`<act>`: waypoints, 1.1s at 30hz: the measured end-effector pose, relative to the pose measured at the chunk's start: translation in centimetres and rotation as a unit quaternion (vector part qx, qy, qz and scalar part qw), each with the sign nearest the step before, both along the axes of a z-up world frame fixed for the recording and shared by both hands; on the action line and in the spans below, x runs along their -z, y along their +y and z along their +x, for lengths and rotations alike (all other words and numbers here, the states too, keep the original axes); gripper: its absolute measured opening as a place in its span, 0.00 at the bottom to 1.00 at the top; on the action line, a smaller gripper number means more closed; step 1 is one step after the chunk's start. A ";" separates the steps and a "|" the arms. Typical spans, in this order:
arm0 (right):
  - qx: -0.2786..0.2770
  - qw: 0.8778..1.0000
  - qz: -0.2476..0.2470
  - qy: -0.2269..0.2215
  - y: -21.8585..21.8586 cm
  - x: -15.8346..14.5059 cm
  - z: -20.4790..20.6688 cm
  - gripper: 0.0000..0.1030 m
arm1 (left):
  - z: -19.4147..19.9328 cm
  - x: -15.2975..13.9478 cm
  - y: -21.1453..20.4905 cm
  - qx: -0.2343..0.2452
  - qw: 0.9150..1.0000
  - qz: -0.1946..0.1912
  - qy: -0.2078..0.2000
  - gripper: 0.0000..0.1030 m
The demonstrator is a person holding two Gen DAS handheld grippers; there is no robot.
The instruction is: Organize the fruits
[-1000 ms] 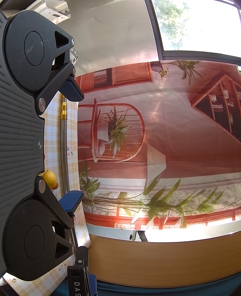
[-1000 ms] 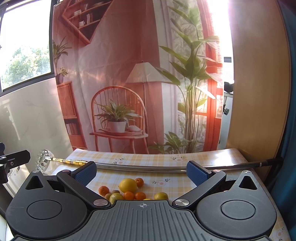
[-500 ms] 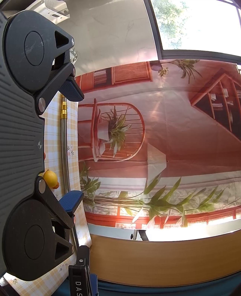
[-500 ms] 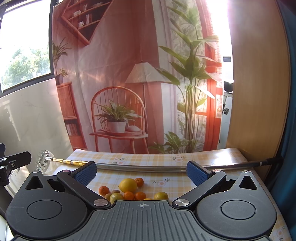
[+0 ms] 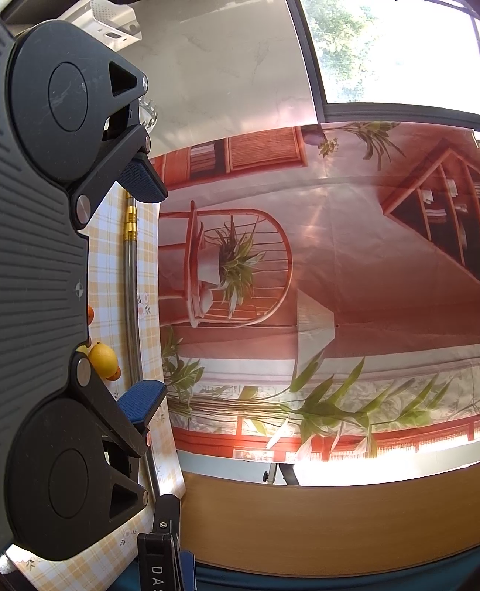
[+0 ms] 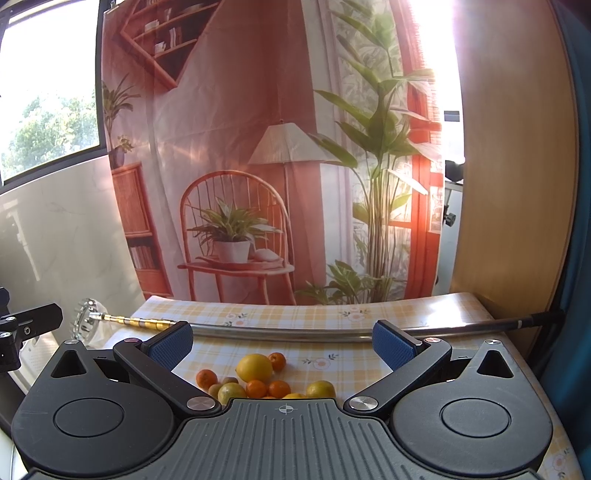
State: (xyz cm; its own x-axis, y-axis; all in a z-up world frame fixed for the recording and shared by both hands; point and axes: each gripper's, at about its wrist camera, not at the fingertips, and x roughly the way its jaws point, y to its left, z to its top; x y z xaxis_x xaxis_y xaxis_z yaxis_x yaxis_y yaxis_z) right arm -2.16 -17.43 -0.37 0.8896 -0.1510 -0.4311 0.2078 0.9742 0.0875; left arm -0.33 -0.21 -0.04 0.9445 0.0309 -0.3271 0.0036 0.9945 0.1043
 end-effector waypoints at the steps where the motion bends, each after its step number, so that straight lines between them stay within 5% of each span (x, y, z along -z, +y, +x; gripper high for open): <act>1: 0.000 1.000 0.000 0.000 0.0 0.0 0.0 1.00 | 0.0 0.0 0.0 0.000 1.000 -0.001 0.000 1.00; 17: 0.007 1.000 0.003 0.022 -0.5 1.6 1.7 1.00 | 1.6 1.0 0.2 -0.004 1.000 -0.002 0.021 1.00; 33: -0.006 0.998 0.026 0.049 -2.5 6.6 5.2 1.00 | 6.9 4.3 5.0 -0.064 0.996 -0.015 0.063 1.00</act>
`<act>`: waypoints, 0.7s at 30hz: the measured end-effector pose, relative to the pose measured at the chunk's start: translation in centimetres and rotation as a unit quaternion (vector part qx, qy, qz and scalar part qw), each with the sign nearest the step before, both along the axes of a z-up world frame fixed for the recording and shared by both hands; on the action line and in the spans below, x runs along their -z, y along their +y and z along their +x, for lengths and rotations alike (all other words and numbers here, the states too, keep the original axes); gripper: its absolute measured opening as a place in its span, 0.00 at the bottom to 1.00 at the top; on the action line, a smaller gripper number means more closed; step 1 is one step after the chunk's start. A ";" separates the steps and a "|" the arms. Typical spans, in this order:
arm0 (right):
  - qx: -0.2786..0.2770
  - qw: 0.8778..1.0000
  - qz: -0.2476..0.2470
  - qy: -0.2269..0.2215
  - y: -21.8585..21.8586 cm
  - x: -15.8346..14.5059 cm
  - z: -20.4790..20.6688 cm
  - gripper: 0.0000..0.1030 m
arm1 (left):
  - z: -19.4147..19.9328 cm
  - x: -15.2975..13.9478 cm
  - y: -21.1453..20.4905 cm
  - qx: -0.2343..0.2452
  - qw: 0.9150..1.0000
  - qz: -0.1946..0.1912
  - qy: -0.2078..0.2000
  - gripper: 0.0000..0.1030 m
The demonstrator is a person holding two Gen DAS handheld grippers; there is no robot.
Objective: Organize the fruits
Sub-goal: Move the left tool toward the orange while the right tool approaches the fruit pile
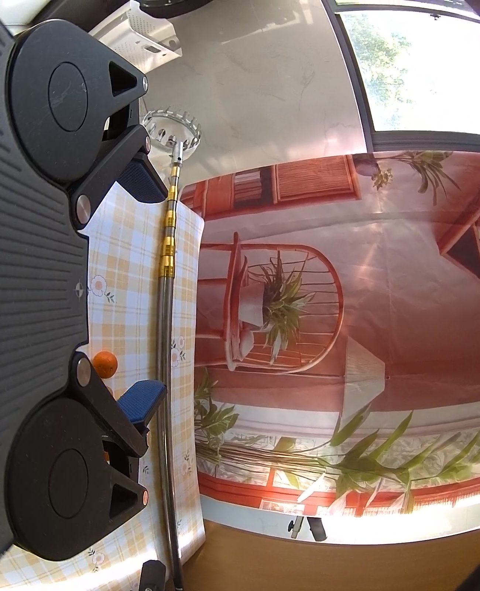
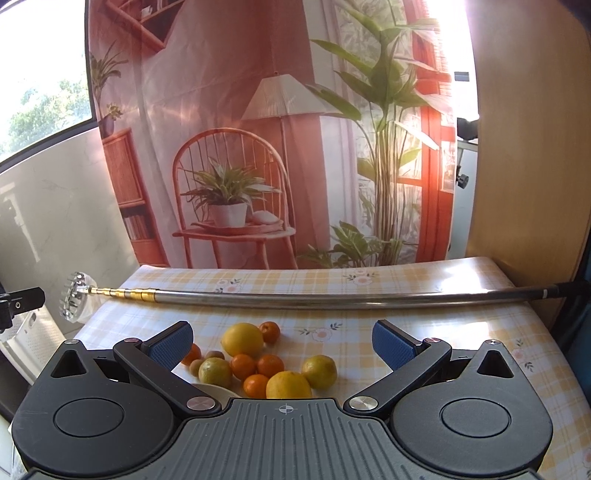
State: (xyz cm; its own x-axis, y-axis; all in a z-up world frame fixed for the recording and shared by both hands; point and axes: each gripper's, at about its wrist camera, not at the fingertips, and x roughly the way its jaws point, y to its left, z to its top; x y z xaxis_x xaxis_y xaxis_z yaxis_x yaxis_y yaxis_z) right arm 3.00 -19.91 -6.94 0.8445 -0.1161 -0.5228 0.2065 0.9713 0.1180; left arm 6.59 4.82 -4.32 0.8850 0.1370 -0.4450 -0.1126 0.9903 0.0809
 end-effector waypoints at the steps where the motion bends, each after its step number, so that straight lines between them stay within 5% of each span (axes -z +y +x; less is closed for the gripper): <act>1: 0.002 1.000 -0.001 0.003 -0.1 0.3 0.4 1.00 | 0.3 0.2 0.6 0.001 1.000 -0.010 0.002 1.00; 12: -0.018 1.000 -0.009 0.008 -0.5 2.8 2.2 1.00 | 2.9 2.8 1.9 0.019 0.999 -0.042 0.025 1.00; 21: -0.025 1.000 -0.012 0.011 -1.4 4.3 3.3 1.00 | 4.5 6.0 -0.5 0.074 0.996 0.029 0.045 0.99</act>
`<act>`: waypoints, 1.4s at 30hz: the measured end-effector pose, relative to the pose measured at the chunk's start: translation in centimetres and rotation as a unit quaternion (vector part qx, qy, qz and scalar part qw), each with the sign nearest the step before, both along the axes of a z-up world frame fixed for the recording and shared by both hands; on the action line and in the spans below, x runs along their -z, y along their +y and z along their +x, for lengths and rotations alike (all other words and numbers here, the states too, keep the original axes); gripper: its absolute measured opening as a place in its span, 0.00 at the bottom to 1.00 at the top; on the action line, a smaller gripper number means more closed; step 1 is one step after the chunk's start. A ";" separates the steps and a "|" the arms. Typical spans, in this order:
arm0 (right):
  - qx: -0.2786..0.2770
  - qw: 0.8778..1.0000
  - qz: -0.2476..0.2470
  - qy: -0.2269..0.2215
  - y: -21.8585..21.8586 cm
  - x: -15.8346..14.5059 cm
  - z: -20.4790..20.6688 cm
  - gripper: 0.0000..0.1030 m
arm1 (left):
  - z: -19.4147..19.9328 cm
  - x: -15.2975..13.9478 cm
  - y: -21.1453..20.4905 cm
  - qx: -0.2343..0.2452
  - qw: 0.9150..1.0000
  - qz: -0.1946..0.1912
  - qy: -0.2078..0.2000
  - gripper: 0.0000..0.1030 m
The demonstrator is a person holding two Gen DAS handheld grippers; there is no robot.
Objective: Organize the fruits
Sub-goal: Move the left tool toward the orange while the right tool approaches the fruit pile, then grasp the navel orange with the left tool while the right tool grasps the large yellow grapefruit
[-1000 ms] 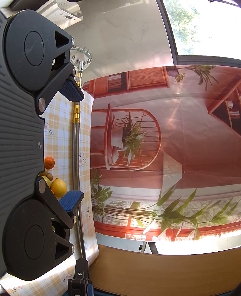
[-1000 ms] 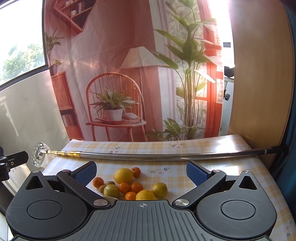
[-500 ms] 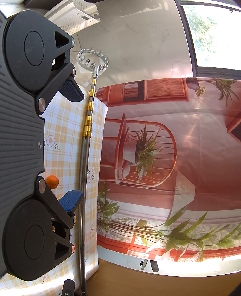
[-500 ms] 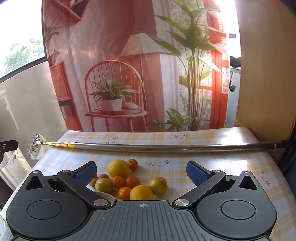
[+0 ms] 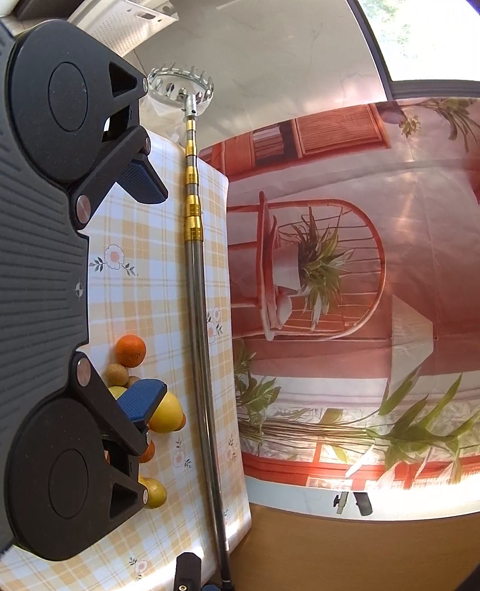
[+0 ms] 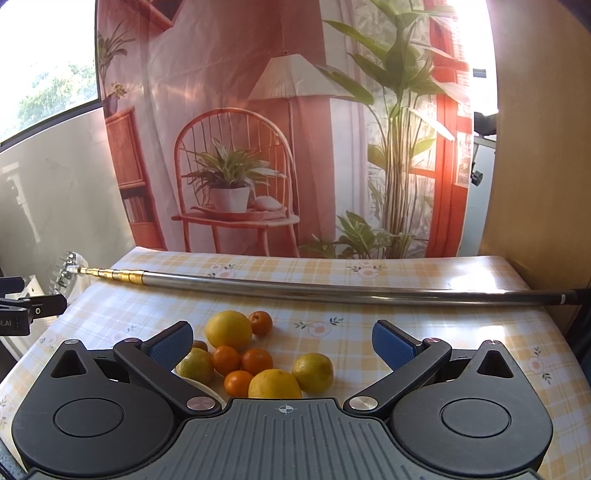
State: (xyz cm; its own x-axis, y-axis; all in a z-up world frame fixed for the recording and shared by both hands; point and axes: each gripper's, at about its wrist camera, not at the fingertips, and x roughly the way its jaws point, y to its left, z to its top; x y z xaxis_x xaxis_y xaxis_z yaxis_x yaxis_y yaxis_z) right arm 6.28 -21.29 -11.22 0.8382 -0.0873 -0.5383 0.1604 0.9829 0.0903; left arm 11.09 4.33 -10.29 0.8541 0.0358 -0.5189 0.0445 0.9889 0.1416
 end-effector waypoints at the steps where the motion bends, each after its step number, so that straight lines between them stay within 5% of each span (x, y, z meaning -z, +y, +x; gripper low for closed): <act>1: -0.001 1.000 0.002 0.002 -0.1 0.2 0.1 1.00 | 0.2 0.3 -0.3 0.009 1.000 0.007 0.003 0.98; 6: -0.007 1.000 0.015 0.004 -1.0 1.0 0.9 1.00 | 1.6 0.8 -0.9 0.036 0.999 0.012 0.022 0.93; 16: 0.014 0.999 0.035 0.015 -3.8 1.7 3.5 1.00 | 5.7 1.1 0.5 0.077 0.994 -0.063 0.042 0.92; 22: 0.024 0.998 0.044 0.030 -4.9 3.2 5.0 1.00 | 9.8 4.4 2.1 0.061 0.982 -0.139 0.117 0.84; 29: 0.021 0.998 0.054 0.038 -5.1 4.5 5.9 0.98 | 13.4 9.4 2.0 0.044 0.967 -0.165 0.190 0.67; 36: 0.029 0.995 0.085 0.048 -6.2 5.8 6.6 0.97 | 15.5 11.1 2.3 0.015 0.949 -0.234 0.211 0.67; 42: 0.034 0.993 0.102 0.054 -6.7 6.5 6.7 0.97 | 16.3 12.4 2.0 0.002 0.942 -0.243 0.234 0.60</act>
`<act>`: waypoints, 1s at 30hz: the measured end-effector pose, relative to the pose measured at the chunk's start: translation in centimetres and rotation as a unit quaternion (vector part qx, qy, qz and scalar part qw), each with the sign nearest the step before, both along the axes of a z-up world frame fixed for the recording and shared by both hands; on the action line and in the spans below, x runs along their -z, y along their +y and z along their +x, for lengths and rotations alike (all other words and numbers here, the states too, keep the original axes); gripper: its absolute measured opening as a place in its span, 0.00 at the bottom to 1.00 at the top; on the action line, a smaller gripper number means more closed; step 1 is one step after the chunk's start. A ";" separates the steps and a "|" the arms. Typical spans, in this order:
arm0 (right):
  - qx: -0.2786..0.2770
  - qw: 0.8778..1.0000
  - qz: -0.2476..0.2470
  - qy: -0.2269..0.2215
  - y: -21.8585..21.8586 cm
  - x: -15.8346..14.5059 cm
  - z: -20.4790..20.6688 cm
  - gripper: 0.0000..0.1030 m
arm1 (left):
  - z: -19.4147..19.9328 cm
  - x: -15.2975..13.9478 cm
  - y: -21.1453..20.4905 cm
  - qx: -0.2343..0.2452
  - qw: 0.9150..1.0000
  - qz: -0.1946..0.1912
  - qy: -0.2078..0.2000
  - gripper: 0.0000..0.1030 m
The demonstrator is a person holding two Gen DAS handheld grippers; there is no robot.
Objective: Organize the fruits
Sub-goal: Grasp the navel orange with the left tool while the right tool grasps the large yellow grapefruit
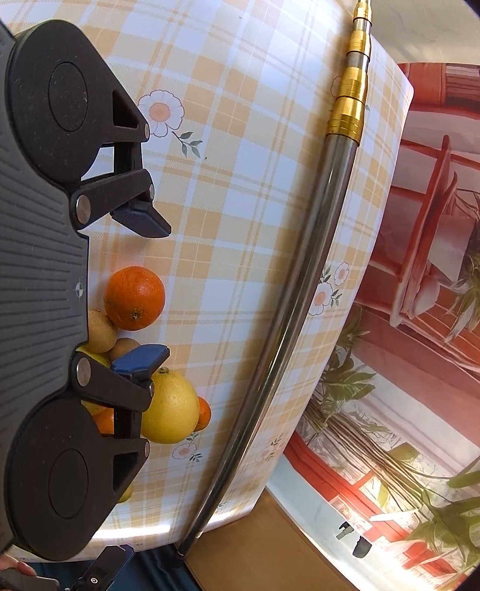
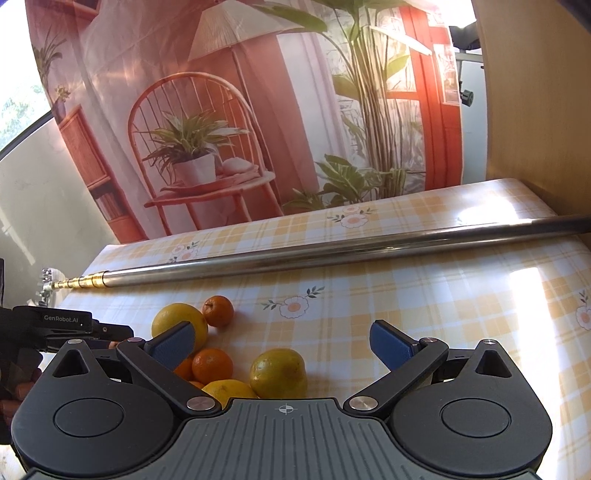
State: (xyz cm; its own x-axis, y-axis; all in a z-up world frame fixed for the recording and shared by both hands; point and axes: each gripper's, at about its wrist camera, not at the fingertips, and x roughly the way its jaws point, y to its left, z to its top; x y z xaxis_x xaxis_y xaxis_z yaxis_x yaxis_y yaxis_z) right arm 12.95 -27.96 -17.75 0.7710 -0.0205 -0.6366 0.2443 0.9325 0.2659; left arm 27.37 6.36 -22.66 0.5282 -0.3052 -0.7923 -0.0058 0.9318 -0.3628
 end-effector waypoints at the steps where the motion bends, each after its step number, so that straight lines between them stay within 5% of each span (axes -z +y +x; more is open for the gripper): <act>1: 0.000 1.000 0.003 0.001 0.0 0.1 0.0 0.97 | 0.0 0.2 -0.2 0.004 1.000 0.002 0.003 0.58; 13: -0.008 1.000 -0.005 0.004 0.8 -0.3 -0.4 0.97 | -1.2 -0.1 -2.0 0.055 0.995 0.072 -0.032 0.45; 24: -0.018 1.000 0.014 0.007 1.5 0.1 -0.9 0.98 | -2.8 -0.9 -1.1 0.036 0.995 0.078 -0.048 0.39; 30: -0.036 0.999 0.016 0.018 2.5 0.7 -1.1 0.94 | -5.4 -3.0 -0.8 0.042 0.992 0.082 -0.091 0.39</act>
State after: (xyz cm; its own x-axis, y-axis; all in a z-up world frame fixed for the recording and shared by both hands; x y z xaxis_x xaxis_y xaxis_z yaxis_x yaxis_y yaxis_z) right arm 11.83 -25.42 -18.44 0.7468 0.0548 -0.6628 0.1862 0.9395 0.2874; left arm 21.95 5.52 -19.71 0.6454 -0.2299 -0.7284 0.1261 0.9726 -0.1952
